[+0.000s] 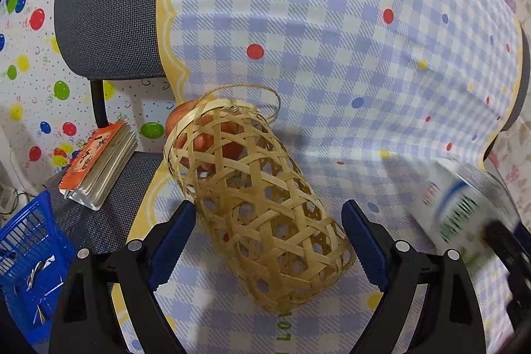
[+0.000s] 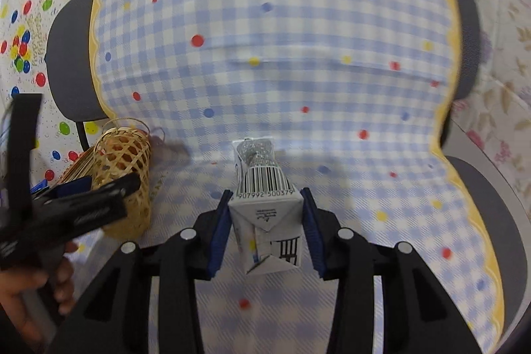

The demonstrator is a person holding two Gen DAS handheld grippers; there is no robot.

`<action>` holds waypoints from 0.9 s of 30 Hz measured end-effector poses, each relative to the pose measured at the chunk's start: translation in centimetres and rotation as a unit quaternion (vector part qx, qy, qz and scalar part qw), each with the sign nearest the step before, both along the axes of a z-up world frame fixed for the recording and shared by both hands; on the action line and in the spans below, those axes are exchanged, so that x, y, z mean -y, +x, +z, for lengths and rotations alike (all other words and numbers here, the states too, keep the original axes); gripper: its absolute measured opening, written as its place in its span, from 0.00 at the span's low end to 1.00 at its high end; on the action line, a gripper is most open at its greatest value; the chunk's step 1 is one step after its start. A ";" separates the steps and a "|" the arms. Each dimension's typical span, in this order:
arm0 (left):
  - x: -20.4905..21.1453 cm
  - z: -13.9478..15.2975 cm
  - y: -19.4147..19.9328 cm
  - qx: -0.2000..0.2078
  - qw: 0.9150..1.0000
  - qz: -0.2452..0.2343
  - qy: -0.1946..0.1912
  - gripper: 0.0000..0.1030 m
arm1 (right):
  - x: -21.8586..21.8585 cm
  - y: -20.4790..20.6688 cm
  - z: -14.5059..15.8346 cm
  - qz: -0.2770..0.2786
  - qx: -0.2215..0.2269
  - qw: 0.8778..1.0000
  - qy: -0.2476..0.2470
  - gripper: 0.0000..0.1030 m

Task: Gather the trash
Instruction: 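Carry the bamboo cylinder and milk carton over the bin and release both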

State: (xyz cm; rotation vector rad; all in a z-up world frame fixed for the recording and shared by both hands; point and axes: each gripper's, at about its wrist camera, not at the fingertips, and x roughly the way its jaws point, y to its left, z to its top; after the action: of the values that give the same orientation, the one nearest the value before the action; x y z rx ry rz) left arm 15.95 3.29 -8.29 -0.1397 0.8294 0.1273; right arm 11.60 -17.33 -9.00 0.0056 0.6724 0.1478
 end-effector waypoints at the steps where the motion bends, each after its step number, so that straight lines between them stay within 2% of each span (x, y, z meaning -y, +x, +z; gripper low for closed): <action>1: 0.2 -0.1 0.0 0.001 1.000 0.001 0.004 0.87 | 0.3 -0.4 0.1 -0.004 0.001 1.000 0.003 0.39; 4: 0.5 -0.5 0.4 -0.012 1.000 0.001 0.004 0.87 | 1.2 -1.6 0.6 -0.010 0.004 1.000 0.011 0.39; 11: 1.1 -0.5 -0.1 -0.009 1.000 -0.002 0.025 0.85 | 2.5 -3.0 0.8 -0.018 0.001 0.999 0.033 0.39; 15: 1.2 0.1 -1.1 -0.003 0.999 -0.015 0.028 0.75 | 3.2 -3.9 0.5 -0.024 -0.003 0.999 0.040 0.39; 19: 1.5 0.7 -3.8 0.024 0.996 -0.086 -0.005 0.72 | 4.0 -5.4 0.4 -0.030 -0.007 0.998 0.047 0.39; 22: 2.4 1.0 -6.0 0.032 0.987 -0.153 -0.029 0.72 | 4.7 -6.9 0.3 -0.035 -0.007 0.998 0.047 0.39; 25: 3.8 1.4 -8.1 0.038 0.977 -0.208 -0.026 0.73 | 5.3 -8.4 0.1 -0.046 -0.009 0.998 0.051 0.39; 27: 5.0 1.5 -8.8 0.034 0.975 -0.219 -0.006 0.75 | 5.9 -9.3 0.0 -0.052 -0.011 0.997 0.053 0.39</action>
State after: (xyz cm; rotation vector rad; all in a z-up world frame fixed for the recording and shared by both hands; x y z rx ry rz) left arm 7.16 -1.73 -6.75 0.0305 0.7754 -0.2957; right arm 2.29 -23.18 -9.00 0.1445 0.6848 0.0826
